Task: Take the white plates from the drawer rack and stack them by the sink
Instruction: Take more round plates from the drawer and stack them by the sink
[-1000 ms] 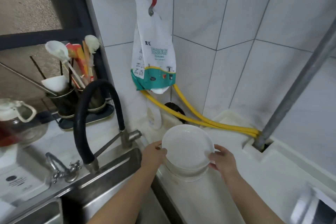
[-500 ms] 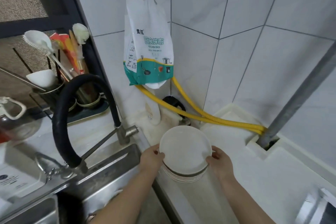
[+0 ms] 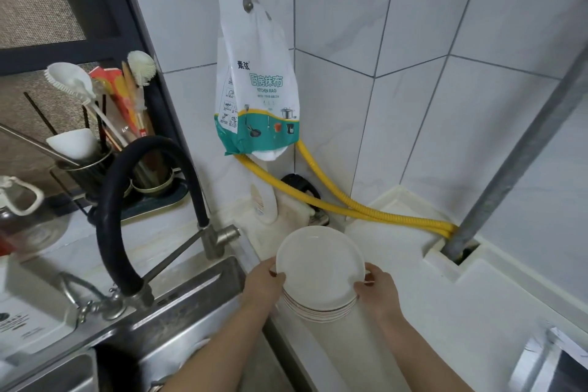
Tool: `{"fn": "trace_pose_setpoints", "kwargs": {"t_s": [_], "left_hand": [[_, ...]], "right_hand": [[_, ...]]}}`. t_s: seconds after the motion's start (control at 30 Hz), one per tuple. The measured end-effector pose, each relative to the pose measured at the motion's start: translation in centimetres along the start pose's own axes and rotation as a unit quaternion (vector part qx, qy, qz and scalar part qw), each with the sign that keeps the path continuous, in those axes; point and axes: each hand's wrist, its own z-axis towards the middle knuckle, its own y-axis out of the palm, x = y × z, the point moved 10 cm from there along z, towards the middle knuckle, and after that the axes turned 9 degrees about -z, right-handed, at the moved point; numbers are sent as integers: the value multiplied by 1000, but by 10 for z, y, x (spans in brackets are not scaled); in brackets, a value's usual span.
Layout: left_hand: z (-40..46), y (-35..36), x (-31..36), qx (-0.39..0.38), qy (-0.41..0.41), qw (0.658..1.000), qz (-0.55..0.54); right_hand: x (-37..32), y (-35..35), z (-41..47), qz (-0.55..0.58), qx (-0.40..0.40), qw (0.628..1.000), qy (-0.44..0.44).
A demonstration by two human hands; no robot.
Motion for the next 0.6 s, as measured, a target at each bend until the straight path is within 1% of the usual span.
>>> {"fn": "trace_pose_setpoints", "kwargs": {"t_s": [0.2, 0.3, 0.43, 0.5, 0.57, 0.6], "left_hand": [[-8, -3, -3, -18, 18, 996, 91], [-21, -5, -9, -40, 33, 991, 122], [-47, -11, -13, -67, 82, 968, 228], [-55, -10, -14, -81, 100, 959, 254], [-65, -9, -20, -78, 106, 950, 284], [-100, -30, -41, -82, 114, 940, 310]], "right_hand": [[-8, 3, -11, -98, -37, 994, -1], [-9, 11, -30, -149, -56, 987, -13], [-17, 12, -65, -146, -31, 988, -49], [-24, 14, -75, -158, -24, 984, -74], [-19, 21, -81, -192, -37, 977, -84], [-18, 43, -125, -226, -61, 969, -81]]}}
